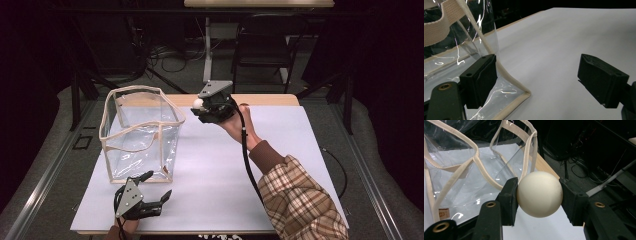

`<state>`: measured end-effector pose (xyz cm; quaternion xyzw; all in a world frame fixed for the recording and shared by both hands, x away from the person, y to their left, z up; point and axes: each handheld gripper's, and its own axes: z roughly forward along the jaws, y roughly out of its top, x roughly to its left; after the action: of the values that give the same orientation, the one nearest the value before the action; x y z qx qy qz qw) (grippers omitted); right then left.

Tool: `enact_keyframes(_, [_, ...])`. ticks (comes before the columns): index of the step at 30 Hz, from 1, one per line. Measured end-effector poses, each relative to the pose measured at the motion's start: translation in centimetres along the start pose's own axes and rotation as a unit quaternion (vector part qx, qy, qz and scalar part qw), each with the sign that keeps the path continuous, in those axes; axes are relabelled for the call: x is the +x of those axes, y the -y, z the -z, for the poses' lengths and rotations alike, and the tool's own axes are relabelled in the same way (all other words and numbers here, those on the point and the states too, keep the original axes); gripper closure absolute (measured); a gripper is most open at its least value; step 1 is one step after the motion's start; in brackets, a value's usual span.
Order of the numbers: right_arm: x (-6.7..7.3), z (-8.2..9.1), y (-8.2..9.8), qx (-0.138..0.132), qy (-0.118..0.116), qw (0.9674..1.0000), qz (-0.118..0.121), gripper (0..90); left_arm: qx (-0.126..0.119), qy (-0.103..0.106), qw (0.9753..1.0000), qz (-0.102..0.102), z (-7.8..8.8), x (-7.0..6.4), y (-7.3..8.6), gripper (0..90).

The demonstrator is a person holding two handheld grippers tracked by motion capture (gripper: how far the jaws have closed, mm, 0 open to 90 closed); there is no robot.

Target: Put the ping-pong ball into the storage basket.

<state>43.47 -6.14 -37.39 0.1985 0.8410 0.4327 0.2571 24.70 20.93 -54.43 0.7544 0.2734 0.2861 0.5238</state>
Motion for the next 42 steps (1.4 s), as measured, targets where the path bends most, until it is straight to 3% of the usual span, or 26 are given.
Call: enact_keyframes(42, [1.1, -1.8, -2.7, -0.009, -0.016, 0.9998, 0.007, 51.0, 0.0, -0.001, 1.0, -0.002, 0.0, 0.0, 0.0, 15.8])
